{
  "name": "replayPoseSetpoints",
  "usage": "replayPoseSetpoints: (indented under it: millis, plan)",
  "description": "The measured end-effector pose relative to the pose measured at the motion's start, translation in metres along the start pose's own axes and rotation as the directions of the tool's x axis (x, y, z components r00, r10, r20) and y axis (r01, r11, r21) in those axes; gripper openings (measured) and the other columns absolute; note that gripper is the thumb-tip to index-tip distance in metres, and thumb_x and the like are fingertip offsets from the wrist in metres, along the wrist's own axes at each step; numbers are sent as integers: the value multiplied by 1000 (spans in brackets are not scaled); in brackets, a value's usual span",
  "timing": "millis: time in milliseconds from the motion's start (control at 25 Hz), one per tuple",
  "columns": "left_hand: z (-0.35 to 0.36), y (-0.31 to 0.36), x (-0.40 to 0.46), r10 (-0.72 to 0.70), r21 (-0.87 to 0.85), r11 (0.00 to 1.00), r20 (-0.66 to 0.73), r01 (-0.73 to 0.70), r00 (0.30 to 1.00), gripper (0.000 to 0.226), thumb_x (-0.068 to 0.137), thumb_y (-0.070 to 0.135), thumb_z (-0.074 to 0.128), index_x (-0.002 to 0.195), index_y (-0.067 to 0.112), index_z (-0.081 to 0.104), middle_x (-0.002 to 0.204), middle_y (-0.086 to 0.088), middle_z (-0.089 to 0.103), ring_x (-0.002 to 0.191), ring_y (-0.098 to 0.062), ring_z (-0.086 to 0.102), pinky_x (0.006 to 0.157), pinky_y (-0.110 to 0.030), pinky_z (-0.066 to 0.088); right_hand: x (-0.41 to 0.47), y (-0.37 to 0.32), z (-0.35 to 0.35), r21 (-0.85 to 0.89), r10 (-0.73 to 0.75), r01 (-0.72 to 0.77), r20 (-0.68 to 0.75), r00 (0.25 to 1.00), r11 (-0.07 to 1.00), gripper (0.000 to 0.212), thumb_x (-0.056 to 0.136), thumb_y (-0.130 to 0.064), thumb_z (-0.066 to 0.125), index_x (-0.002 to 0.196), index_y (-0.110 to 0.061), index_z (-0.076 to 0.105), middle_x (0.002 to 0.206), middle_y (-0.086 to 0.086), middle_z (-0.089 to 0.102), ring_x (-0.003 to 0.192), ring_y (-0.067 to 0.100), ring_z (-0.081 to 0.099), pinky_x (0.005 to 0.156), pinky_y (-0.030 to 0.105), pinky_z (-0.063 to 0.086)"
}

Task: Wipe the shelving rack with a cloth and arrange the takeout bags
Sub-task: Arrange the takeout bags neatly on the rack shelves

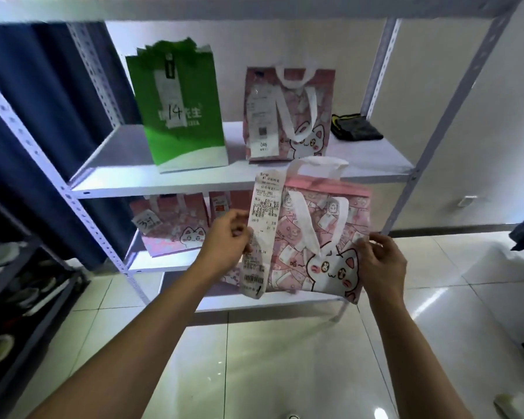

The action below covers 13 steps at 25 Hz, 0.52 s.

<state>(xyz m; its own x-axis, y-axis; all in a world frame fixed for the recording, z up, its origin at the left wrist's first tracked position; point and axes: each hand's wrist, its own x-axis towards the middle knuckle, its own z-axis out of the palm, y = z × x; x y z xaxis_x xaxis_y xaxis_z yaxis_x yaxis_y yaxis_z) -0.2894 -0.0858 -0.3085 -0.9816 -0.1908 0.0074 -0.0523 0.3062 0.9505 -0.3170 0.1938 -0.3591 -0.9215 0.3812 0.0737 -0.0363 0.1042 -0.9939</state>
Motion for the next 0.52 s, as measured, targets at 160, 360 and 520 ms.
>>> replayPoseSetpoints:
  millis: [160, 360, 520]
  plan:
    - [-49, 47, -33, 83, -11, 996, -91, -84, 992, 28, 96, -1, 56, 102, 27, 58, 103, -5, 69, 64, -14, 64, 59, -27, 57, -29, -64, 17, 69, -81, 79, 32, 996, 994, 2, 97, -31, 66, 98, -31, 64, 73, -17, 72, 66, -1, 71, 48, 13, 50]
    - [-96, 89, -54, 107, 28, 994, -167, -103, 980, 24, 98, 11, 55, 115, 27, 57, 105, 3, 68, 79, -19, 68, 75, -41, 61, -45, -123, 43, 143, -203, 199, 12, 979, 969, 6, 100, -28, 62, 104, -26, 65, 77, -15, 71, 66, -1, 69, 49, 13, 50]
    - [-126, 126, -47, 178, 33, 984, -208, -175, 962, 25, 99, 14, 54, 105, 38, 54, 104, 7, 68, 66, -4, 68, 59, -24, 55, -32, -171, 68, 214, -265, 252, 34, 964, 944, 9, 100, -32, 61, 108, -28, 65, 83, -12, 72, 65, -1, 70, 46, 12, 49]
